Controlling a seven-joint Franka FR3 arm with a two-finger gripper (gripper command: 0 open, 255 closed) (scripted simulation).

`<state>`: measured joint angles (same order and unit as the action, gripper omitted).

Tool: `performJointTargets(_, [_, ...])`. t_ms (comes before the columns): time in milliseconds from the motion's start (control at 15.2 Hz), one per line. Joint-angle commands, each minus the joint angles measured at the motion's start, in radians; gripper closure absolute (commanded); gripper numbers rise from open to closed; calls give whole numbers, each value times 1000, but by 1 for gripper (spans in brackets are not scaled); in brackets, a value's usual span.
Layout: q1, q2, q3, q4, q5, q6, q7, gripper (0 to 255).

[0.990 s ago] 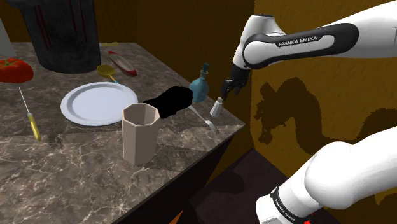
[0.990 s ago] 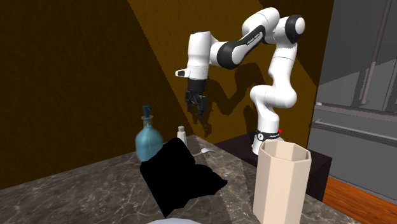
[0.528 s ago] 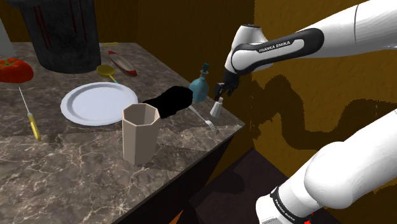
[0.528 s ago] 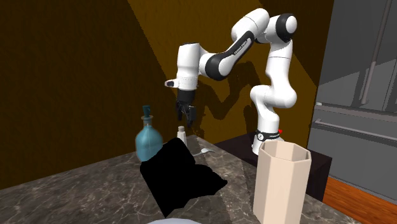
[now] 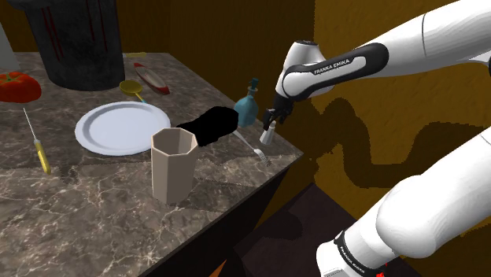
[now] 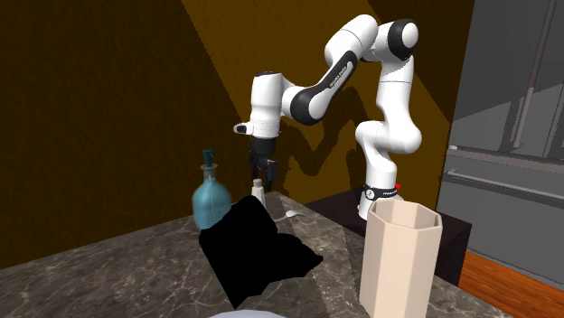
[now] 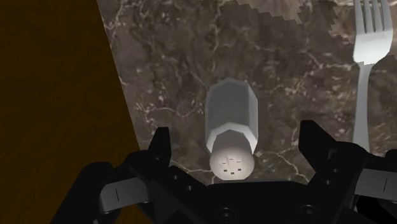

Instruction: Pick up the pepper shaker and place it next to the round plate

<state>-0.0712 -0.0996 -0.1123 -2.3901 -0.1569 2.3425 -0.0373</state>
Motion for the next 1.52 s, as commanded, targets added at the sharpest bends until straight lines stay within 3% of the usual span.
performJointTargets(0, [0, 0, 0, -1, 0, 1, 0, 0])
performJointTargets(198, [0, 0, 0, -1, 0, 1, 0, 0])
performJointTargets(264, [0, 0, 0, -1, 0, 1, 0, 255])
performJointTargets(858, [0, 0, 0, -1, 0, 1, 0, 255])
performJointTargets(1452, [3, -66, 3, 59, 7, -125, -13, 255])
